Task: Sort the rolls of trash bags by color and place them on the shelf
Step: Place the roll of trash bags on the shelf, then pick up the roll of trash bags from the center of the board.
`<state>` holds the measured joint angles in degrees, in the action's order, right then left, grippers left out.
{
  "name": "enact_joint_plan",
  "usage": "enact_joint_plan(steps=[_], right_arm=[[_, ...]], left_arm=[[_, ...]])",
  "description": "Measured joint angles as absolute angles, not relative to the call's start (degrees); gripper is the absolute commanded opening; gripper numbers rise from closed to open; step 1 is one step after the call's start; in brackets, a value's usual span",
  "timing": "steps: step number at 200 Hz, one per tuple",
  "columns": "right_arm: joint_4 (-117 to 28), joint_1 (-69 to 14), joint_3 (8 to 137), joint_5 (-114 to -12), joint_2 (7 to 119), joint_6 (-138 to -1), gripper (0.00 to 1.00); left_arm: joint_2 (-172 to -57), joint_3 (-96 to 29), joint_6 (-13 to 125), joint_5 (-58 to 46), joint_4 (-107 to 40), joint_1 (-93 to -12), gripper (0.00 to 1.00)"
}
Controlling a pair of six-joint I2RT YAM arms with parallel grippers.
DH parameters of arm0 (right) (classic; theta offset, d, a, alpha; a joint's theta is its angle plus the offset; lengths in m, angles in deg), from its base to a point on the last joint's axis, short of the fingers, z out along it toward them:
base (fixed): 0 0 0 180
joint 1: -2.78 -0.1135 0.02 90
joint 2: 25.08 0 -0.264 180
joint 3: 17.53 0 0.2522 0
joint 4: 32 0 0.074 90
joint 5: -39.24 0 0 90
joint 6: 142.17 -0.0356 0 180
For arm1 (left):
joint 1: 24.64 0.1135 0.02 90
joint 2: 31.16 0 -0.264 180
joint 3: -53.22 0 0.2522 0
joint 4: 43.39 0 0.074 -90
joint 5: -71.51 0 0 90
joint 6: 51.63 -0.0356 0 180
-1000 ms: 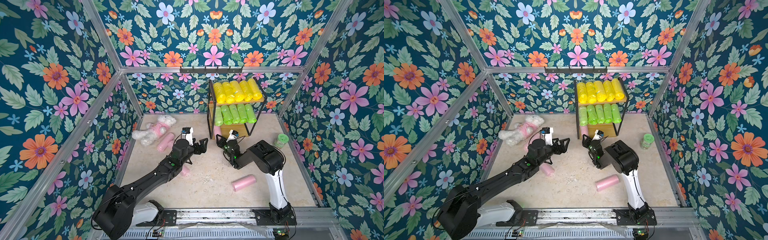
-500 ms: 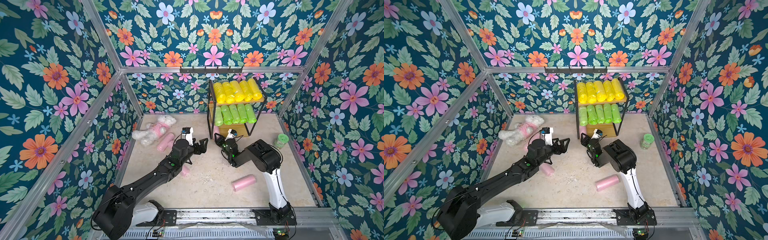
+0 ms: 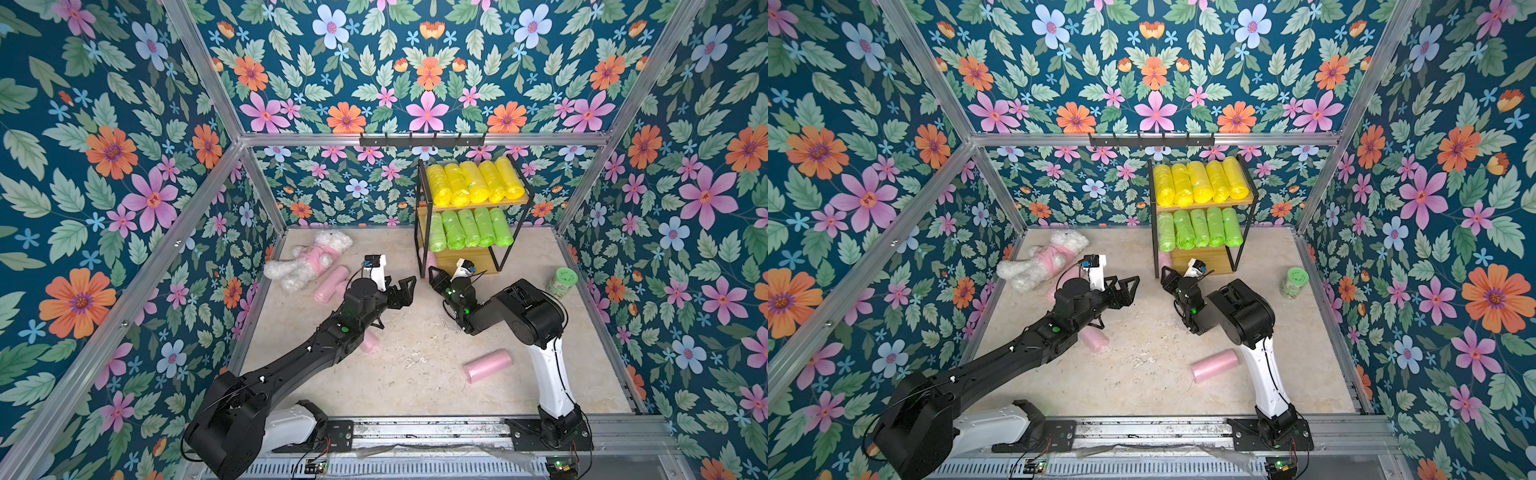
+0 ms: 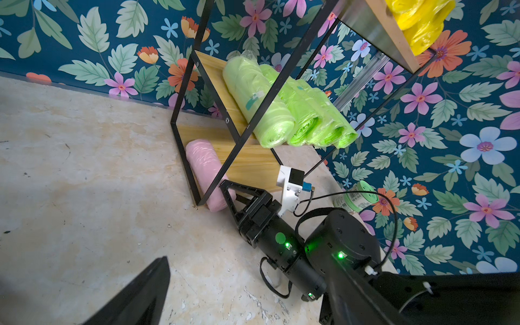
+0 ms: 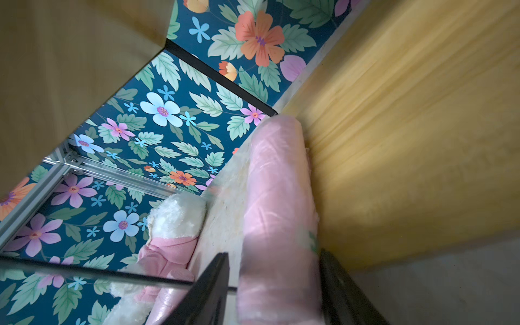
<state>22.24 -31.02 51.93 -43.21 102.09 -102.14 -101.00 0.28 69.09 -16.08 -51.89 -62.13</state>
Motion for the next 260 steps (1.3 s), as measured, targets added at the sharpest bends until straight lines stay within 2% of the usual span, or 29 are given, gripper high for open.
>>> enact_joint_plan(steps=[81,115,139,168,200,260], right_arm=[[23.25,-31.02,44.15,-41.83,95.45,-103.19,0.69],[23.36,-30.96,36.50,-40.74,85.81,-102.10,0.70],[21.02,-29.30,31.47,-40.59,77.24,-100.29,0.70],[11.69,-22.78,27.32,-44.96,65.18,-96.20,0.72],[-2.78,-14.00,28.46,-50.58,54.53,-88.05,0.74],[-19.15,2.31,31.63,-62.31,51.54,-81.01,0.78]], left_arm=[[-100.91,0.28,69.09,-15.35,-51.84,-62.15,0.89],[-104.32,-1.60,68.64,-13.02,-50.99,-63.20,0.85],[-107.86,-4.70,65.29,-11.57,-47.95,-67.12,0.84],[-112.80,-9.88,57.82,-11.38,-42.16,-75.44,0.85],[-119.36,-16.11,49.75,-10.13,-34.69,-83.64,0.85],[-135.91,-33.44,41.58,-9.72,-22.80,-92.78,0.87]])
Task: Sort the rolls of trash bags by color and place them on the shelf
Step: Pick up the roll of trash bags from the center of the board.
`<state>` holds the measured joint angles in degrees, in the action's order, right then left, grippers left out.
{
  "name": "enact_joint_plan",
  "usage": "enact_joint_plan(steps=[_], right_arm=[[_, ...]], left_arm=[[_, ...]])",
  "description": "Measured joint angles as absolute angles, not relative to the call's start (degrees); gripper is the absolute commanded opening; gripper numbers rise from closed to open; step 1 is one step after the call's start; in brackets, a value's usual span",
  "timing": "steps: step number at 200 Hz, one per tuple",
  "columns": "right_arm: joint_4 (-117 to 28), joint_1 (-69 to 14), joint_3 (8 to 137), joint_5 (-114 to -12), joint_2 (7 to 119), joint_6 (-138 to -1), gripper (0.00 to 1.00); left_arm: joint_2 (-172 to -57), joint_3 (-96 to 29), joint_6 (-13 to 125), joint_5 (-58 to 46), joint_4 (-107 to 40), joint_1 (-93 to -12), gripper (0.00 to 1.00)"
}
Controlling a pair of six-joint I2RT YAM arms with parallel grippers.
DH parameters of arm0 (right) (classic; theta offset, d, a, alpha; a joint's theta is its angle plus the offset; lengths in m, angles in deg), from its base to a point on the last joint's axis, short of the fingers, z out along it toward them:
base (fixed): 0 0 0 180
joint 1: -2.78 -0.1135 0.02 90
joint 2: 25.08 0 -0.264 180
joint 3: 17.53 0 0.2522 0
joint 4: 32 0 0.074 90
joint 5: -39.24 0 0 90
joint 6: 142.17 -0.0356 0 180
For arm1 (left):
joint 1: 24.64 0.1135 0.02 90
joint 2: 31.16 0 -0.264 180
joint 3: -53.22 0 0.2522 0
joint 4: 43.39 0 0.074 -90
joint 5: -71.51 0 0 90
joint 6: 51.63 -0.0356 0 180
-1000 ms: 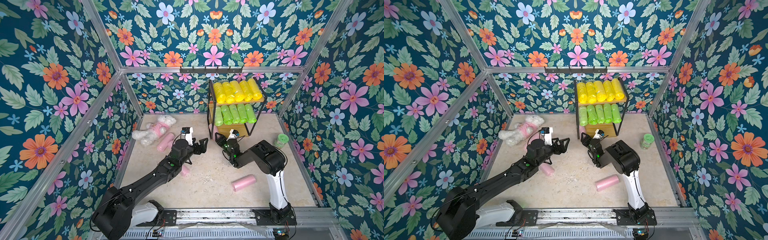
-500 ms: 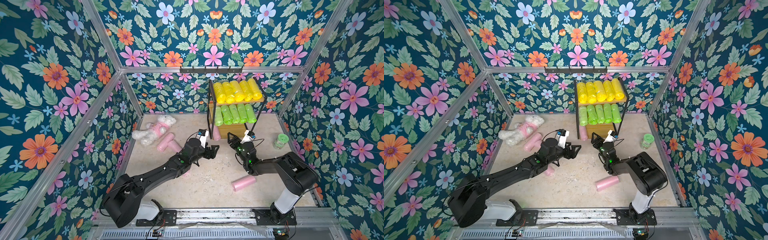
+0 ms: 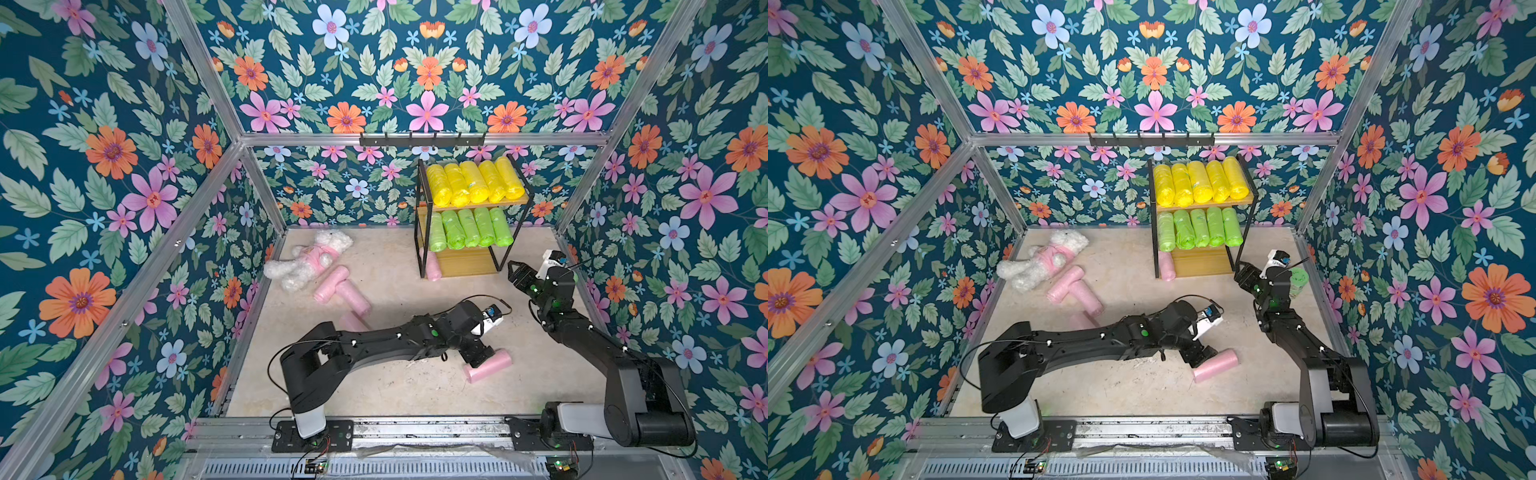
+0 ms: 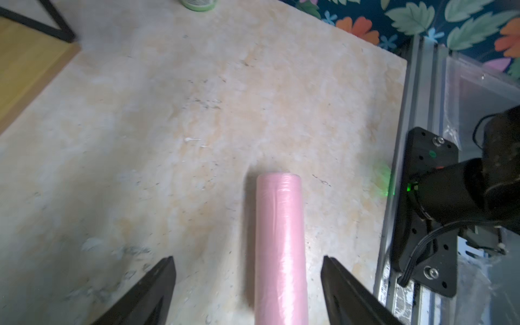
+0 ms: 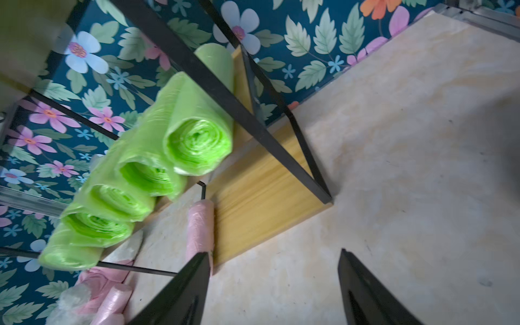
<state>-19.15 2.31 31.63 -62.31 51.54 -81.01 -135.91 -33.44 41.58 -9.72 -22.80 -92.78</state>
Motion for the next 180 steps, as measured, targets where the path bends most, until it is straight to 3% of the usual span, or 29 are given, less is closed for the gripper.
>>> enact_joint_plan(steps=[83,135,180], right_arm=[[-20.64,6.37,30.14,-65.42,51.49,-80.79,0.78],[-20.51,6.37,29.18,-65.37,50.31,-80.79,0.78],[-20.62,6.37,28.04,-64.89,48.22,-80.83,0.78]], left_arm=[[-152.56,-48.83,39.76,-8.56,-14.77,-95.88,0.83],[-156.41,-51.25,40.81,-7.97,-14.14,-95.99,0.59],[-150.88,-43.43,44.24,-7.53,-19.56,-94.02,0.39]])
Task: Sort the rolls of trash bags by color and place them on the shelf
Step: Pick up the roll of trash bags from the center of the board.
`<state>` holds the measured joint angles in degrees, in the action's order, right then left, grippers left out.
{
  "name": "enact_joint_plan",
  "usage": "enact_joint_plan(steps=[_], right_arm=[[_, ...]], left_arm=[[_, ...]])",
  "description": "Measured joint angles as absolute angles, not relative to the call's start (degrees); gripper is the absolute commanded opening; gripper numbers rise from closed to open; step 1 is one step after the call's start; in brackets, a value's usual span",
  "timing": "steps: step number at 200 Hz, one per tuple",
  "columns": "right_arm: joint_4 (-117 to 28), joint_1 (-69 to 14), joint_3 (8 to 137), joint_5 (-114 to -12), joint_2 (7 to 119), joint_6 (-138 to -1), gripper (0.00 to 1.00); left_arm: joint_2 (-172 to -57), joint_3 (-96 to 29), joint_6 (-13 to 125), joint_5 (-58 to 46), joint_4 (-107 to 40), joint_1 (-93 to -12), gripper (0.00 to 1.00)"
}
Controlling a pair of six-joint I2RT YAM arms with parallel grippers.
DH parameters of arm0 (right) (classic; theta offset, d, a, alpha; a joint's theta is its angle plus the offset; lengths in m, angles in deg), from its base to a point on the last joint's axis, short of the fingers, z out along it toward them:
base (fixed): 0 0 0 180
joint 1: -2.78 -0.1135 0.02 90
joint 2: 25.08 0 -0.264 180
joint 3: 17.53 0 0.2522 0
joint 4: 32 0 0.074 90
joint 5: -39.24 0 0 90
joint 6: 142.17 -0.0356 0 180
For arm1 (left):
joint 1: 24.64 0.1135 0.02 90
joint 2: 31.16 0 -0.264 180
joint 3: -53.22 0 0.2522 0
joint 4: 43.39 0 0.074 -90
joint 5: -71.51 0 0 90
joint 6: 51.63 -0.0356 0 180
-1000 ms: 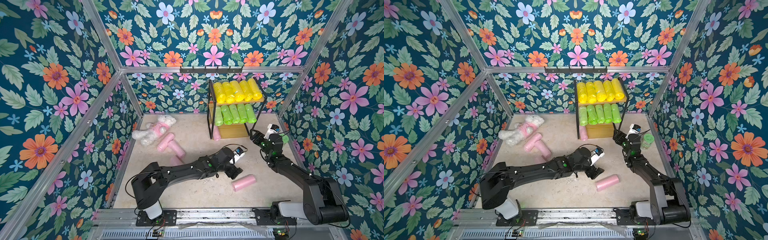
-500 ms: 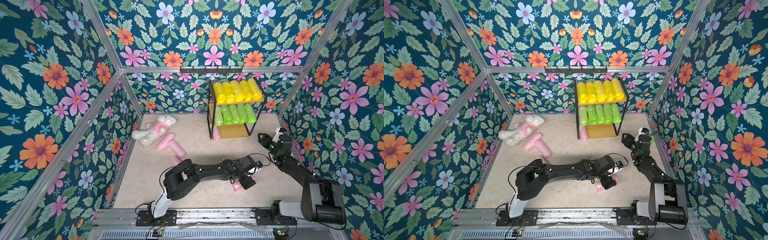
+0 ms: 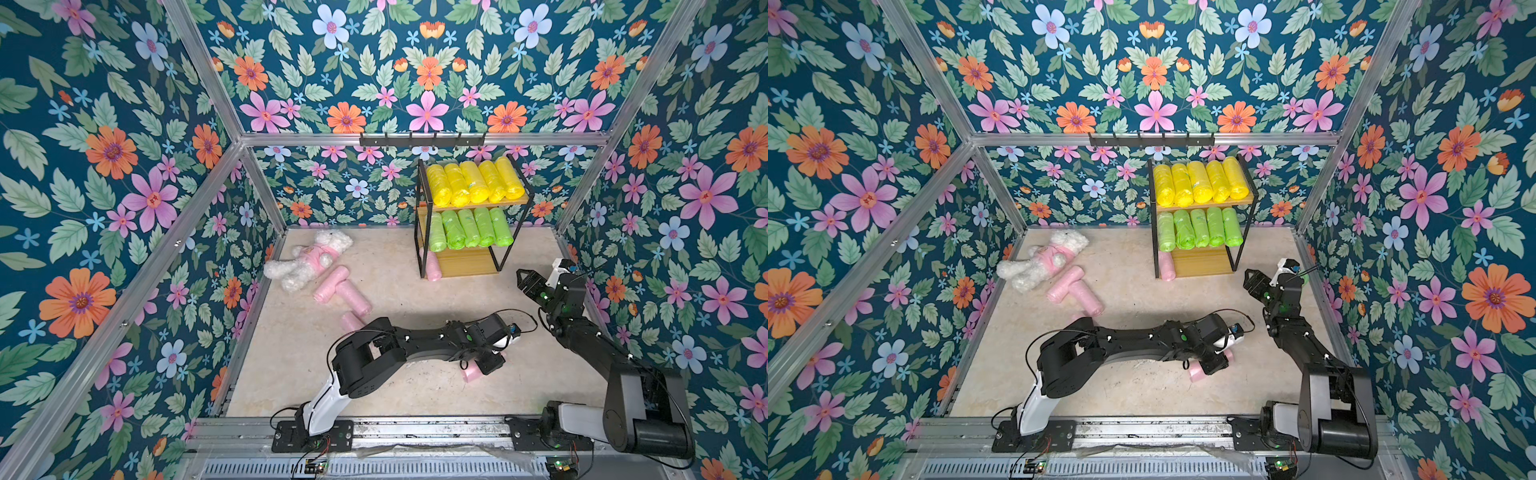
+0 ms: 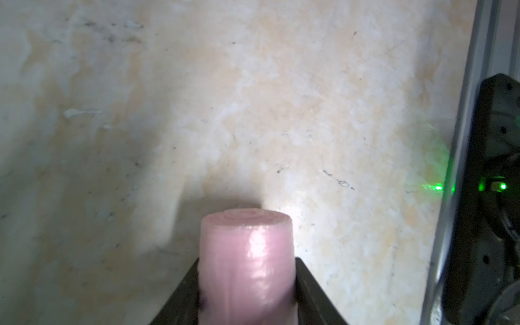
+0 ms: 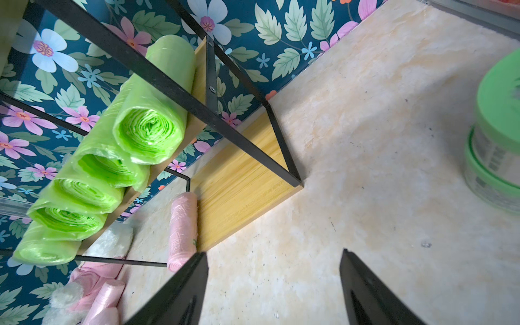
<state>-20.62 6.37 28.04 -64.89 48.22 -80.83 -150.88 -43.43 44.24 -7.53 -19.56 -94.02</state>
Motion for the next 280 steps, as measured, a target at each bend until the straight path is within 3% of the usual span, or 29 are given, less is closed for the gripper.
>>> enact_joint_plan(steps=[57,136,186,280], right_arm=[[-20.75,4.08,26.64,-65.66,41.64,-81.47,0.78],[-13.84,-20.38,24.41,-63.69,32.92,-80.86,0.80],[-1.58,-34.17,22.69,-61.92,38.51,-83.02,0.84],[19.42,-39.81,21.49,-62.31,51.17,-93.29,0.98]], left_arm=[[-134.07,-24.96,56.26,-6.70,-36.89,-81.26,0.28],[-111.60,-2.93,77.29,-16.86,-59.36,-64.34,0.29],[-105.81,5.20,88.44,-24.77,-71.01,-62.88,0.29],[-103.10,10.43,99.50,-32.10,-82.09,-62.88,0.28]])
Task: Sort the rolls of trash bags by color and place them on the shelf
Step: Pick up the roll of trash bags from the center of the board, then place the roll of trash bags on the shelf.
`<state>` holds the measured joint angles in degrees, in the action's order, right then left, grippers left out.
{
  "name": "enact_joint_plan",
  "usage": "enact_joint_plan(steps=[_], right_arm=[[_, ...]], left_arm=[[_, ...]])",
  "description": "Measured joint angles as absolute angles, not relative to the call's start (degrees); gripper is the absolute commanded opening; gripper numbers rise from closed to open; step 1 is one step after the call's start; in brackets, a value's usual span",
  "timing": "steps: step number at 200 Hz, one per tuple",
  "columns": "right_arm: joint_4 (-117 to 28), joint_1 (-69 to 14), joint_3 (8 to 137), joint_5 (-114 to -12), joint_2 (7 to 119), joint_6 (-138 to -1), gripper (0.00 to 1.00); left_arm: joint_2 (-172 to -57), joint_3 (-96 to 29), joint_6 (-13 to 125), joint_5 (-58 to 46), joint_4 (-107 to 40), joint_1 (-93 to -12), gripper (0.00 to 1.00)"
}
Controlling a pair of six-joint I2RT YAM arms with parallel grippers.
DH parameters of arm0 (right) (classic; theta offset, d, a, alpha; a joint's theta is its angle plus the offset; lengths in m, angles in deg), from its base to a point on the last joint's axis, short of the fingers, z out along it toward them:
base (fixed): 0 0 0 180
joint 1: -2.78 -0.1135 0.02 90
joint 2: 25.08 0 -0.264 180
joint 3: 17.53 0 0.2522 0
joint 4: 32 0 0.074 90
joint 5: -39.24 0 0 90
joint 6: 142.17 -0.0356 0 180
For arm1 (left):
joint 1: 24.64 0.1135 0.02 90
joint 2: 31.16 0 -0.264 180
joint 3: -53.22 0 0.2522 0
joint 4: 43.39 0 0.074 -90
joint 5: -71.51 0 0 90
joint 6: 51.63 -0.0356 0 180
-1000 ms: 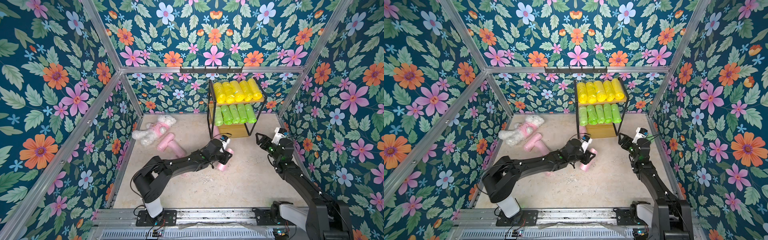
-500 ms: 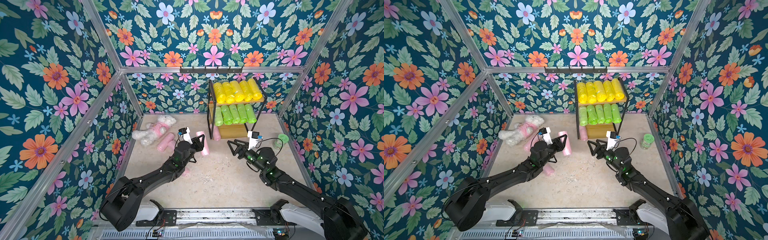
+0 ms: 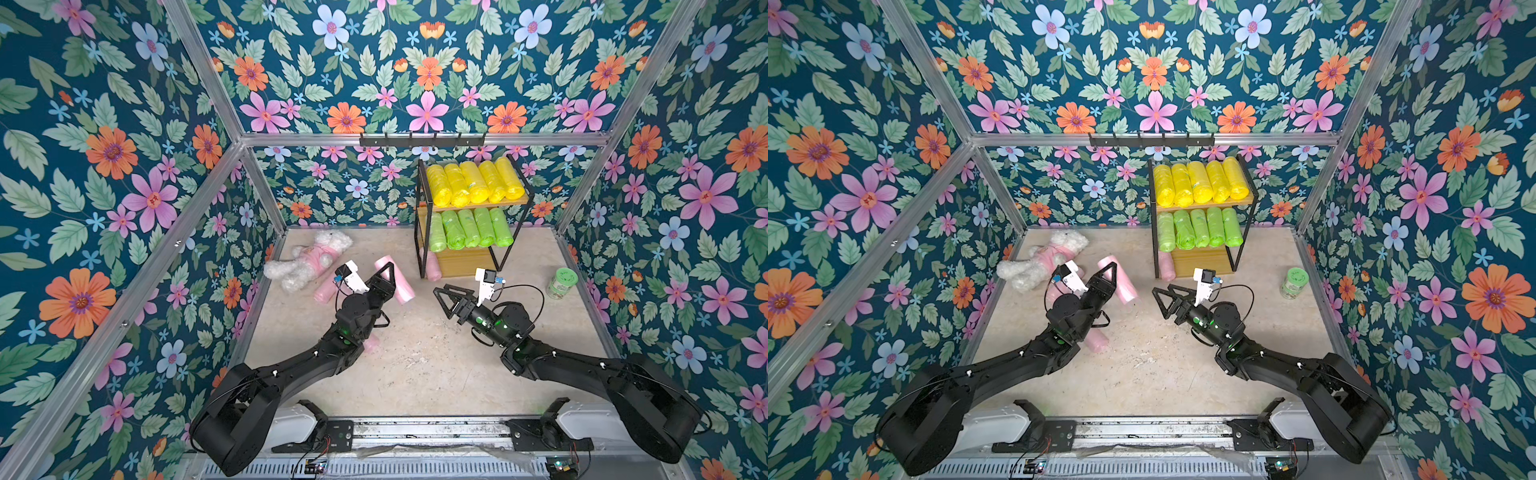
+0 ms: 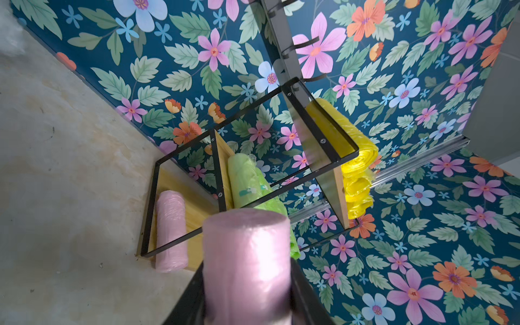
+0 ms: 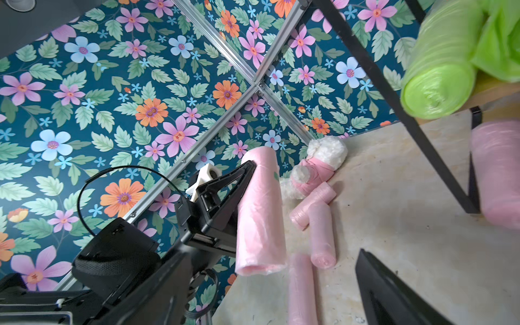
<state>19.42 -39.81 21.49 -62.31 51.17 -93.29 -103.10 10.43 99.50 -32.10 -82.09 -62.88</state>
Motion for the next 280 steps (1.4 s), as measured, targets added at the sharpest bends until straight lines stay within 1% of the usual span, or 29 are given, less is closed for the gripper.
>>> enact_joint_plan(steps=[68,113,175,204,232,260,280], right_arm=[[29.45,-41.41,23.98,-64.19,59.67,-99.61,0.99],[31.49,-43.35,28.28,-64.65,65.18,-102.01,0.99],[33.52,-44.44,32.35,-65.46,73.15,-105.27,0.96],[34.85,-44.75,33.75,-65.90,75.19,-106.54,0.89],[36.27,-45.19,34.66,-66.86,76.11,-107.63,0.76],[36.58,-45.47,35.45,-67.17,76.24,-108.00,0.70],[36.10,-45.62,35.93,-66.88,76.28,-108.00,0.61]], left_arm=[[-103.80,11.04,102.93,-32.51,-84.98,-62.88,0.27],[-104.80,11.47,105.14,-32.03,-86.99,-62.92,0.27],[-105.28,12.17,107.10,-31.42,-88.85,-63.01,0.27],[-105.35,12.33,107.34,-31.35,-89.77,-63.01,0.27],[-105.55,12.57,107.41,-31.33,-90.18,-63.09,0.27],[-105.81,12.59,107.41,-31.20,-90.84,-63.16,0.27],[-105.87,12.61,107.41,-31.27,-91.67,-63.16,0.27]])
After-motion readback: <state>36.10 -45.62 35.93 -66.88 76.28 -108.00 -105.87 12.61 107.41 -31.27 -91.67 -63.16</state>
